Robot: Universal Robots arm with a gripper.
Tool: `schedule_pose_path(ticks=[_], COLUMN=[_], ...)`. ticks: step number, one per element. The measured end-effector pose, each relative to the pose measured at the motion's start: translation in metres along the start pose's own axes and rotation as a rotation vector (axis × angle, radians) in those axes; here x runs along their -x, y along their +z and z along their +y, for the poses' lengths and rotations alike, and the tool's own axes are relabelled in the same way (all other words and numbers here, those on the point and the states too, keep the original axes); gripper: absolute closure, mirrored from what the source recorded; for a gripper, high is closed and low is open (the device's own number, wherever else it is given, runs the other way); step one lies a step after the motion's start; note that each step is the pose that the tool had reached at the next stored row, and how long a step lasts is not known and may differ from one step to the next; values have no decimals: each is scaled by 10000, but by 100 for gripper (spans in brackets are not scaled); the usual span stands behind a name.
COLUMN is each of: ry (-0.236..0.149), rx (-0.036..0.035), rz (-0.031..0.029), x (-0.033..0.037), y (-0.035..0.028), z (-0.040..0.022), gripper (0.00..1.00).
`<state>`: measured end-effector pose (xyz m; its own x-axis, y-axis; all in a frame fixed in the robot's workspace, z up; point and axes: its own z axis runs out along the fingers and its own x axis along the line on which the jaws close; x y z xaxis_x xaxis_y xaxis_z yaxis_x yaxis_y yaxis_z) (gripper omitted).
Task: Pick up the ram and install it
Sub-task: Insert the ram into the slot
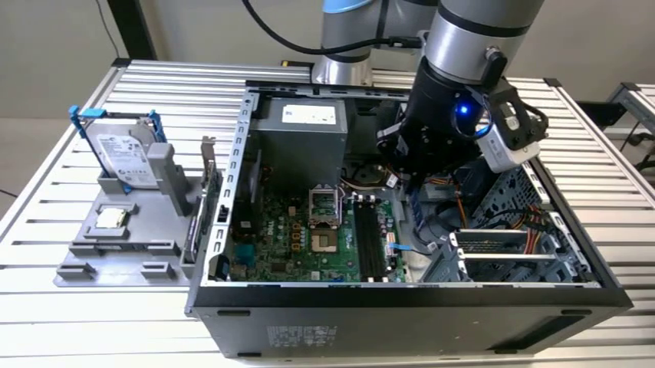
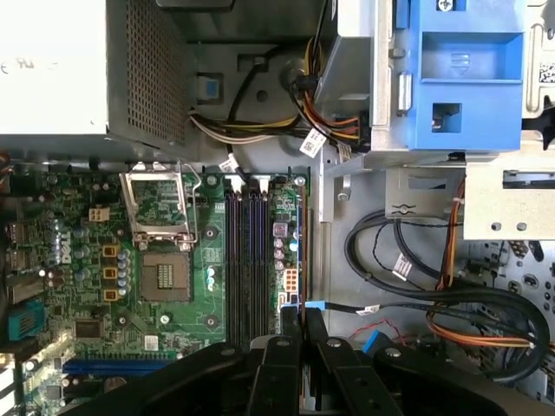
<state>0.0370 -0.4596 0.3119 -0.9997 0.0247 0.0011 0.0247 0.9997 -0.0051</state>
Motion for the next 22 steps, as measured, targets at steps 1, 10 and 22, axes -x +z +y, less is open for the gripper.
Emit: schedule_pose_path(ticks=[1,10,22], ry=[0,-1,0], rx=[0,-2,-24], rz=[0,0,-1], x=[0,0,-1], y=[2,117,333], z=[0,0,2], gripper=[100,100,100])
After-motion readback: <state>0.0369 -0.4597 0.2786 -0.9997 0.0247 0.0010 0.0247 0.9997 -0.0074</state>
